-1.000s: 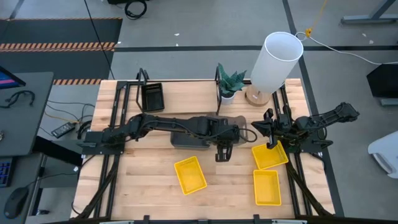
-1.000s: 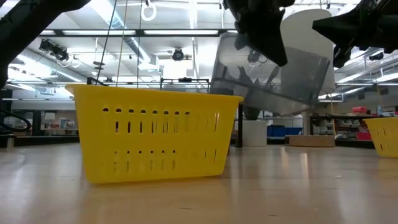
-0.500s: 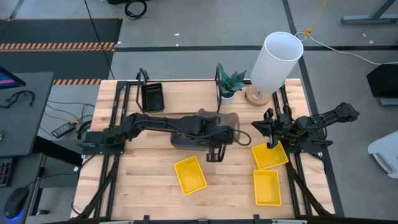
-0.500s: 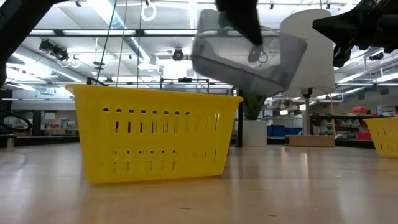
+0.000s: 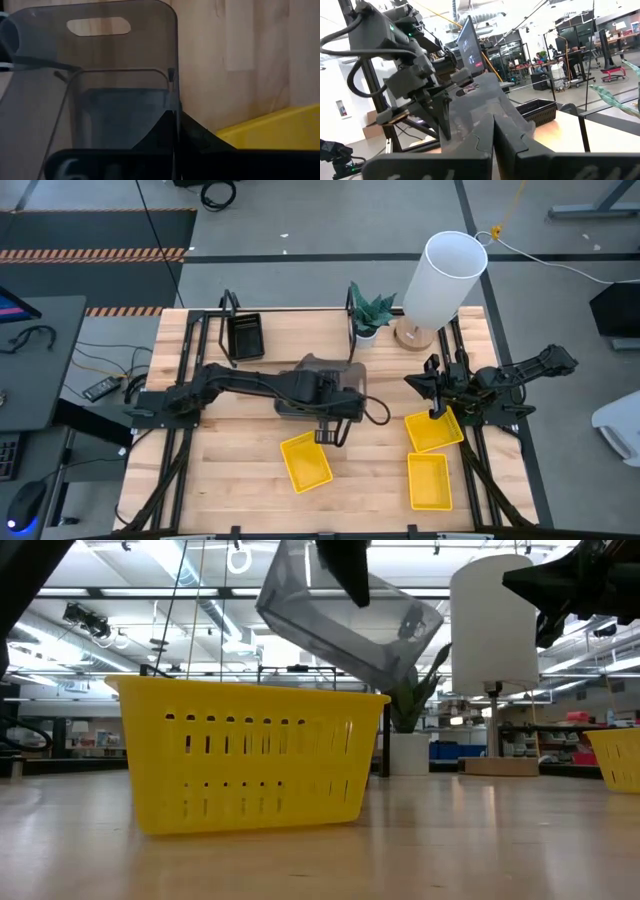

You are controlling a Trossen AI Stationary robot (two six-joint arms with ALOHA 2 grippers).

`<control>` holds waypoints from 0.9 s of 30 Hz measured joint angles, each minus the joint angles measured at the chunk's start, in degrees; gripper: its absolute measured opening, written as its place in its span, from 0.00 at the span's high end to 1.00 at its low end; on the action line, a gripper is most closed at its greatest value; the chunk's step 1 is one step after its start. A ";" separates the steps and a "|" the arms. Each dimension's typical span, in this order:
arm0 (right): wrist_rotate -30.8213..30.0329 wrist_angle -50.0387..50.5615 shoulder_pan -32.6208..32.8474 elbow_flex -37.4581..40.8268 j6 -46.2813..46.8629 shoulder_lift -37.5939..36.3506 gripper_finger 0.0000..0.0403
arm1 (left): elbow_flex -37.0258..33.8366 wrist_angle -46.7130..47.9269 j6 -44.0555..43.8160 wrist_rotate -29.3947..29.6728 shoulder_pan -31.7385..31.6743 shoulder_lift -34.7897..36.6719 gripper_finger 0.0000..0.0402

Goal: Stack baskets on shelf by color
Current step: Stack the right gray bin on the stacked gray bins

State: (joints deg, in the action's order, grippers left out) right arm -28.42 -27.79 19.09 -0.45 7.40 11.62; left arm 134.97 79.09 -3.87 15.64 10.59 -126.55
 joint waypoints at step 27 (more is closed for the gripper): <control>0.00 0.03 -0.02 0.00 -0.01 -0.01 0.97 | -1.35 8.18 0.11 3.78 0.74 4.74 0.98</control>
State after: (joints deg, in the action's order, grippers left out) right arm -28.42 -27.76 19.08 -0.45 7.38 11.61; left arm 133.62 87.27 -3.75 19.42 11.33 -121.81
